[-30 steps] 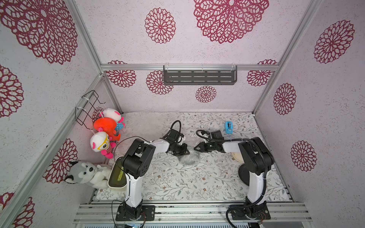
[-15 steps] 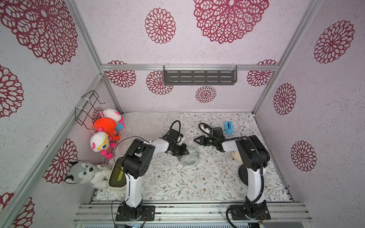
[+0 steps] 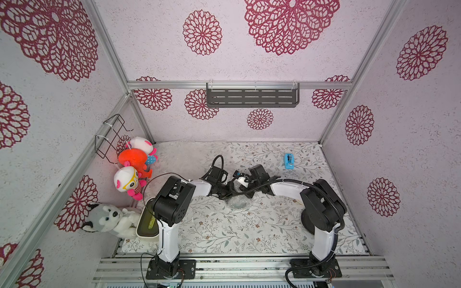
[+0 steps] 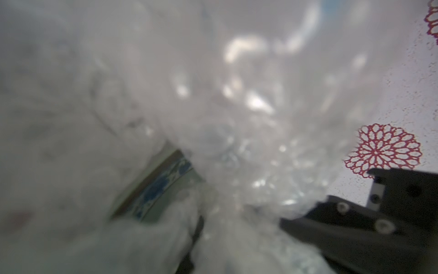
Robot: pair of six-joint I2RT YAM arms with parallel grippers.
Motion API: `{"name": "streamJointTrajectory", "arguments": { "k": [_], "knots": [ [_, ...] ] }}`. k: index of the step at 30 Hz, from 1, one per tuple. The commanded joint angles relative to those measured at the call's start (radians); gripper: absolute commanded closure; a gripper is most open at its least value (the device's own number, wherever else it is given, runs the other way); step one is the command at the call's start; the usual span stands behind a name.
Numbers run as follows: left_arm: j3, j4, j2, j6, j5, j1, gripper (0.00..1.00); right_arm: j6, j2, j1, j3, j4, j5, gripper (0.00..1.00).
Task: Wrap dinner plates in bubble wrap
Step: Wrap the plate in the bubble wrap.
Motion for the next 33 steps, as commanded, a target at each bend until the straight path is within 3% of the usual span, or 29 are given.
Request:
{"name": "streamJointTrajectory", "arguments": {
  "k": [1,5,10,16,21,25,33],
  "knots": [
    [-0.050,-0.080,0.088,-0.046,-0.126,-0.007,0.94,-0.324,-0.085,0.025,-0.122,0.033,0.048,1.00],
    [-0.068,-0.046,0.059,-0.046,-0.102,-0.002,0.82,-0.517,-0.101,0.074,-0.264,0.187,0.078,1.00],
    [-0.094,-0.035,-0.040,-0.006,-0.060,0.016,0.62,-0.591,-0.062,0.094,-0.312,0.206,0.157,1.00],
    [-0.118,-0.096,-0.214,0.032,-0.027,0.090,0.54,-0.613,-0.046,0.100,-0.307,0.207,0.195,1.00],
    [-0.114,-0.041,-0.337,-0.037,0.025,0.156,0.48,-0.637,-0.037,0.118,-0.310,0.229,0.220,1.00],
    [0.035,-0.106,-0.309,-0.051,0.023,0.098,0.48,-0.642,-0.031,0.134,-0.309,0.243,0.239,1.00],
    [0.261,-0.279,-0.094,-0.111,-0.096,-0.034,0.63,-0.658,-0.036,0.145,-0.323,0.281,0.258,1.00]
  ]
}}
